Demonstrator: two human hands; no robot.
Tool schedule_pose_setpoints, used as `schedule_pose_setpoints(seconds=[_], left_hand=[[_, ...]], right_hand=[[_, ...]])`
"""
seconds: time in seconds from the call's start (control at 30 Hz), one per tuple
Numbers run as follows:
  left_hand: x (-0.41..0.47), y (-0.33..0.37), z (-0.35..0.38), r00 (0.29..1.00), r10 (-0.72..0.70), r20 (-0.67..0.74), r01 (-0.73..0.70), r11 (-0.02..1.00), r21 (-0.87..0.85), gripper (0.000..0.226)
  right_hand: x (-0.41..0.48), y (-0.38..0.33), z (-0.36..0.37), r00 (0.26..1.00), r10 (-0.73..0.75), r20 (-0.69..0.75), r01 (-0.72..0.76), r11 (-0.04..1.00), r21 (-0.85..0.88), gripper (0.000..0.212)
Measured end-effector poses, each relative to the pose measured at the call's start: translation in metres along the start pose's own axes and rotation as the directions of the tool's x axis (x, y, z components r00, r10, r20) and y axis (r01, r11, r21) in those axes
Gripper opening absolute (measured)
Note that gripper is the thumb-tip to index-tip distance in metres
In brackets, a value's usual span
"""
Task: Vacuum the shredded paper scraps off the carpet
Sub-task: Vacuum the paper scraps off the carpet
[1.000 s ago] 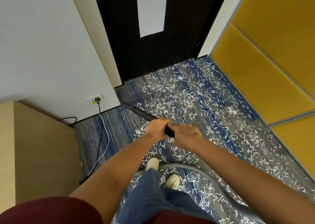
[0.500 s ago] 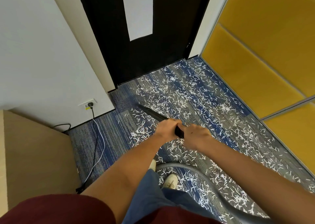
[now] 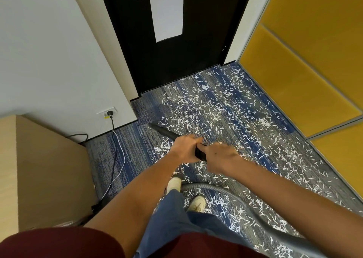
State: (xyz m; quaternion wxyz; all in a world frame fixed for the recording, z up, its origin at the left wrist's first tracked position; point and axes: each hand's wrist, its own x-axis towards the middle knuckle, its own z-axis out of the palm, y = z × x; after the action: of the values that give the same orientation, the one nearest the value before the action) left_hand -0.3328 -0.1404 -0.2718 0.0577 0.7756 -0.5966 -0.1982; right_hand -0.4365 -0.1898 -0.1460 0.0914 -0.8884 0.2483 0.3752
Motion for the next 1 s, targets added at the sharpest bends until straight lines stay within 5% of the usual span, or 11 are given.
schedule_pose_setpoints(seconds=[0.57,1.0], left_hand=[[-0.028,-0.002,0.006,0.998,-0.064,-0.008,0.065,0.997,0.052,0.035],[-0.015,0.021,0.005,0.998,-0.049,-0.034,0.046,0.994,-0.099,0.024]], right_hand=[[-0.013,-0.006,0.001,0.992,-0.126,0.029,0.128,0.988,-0.082,0.062],[-0.005,0.011,0.013,0.999,-0.035,0.009,0.036,0.997,-0.064,0.064]])
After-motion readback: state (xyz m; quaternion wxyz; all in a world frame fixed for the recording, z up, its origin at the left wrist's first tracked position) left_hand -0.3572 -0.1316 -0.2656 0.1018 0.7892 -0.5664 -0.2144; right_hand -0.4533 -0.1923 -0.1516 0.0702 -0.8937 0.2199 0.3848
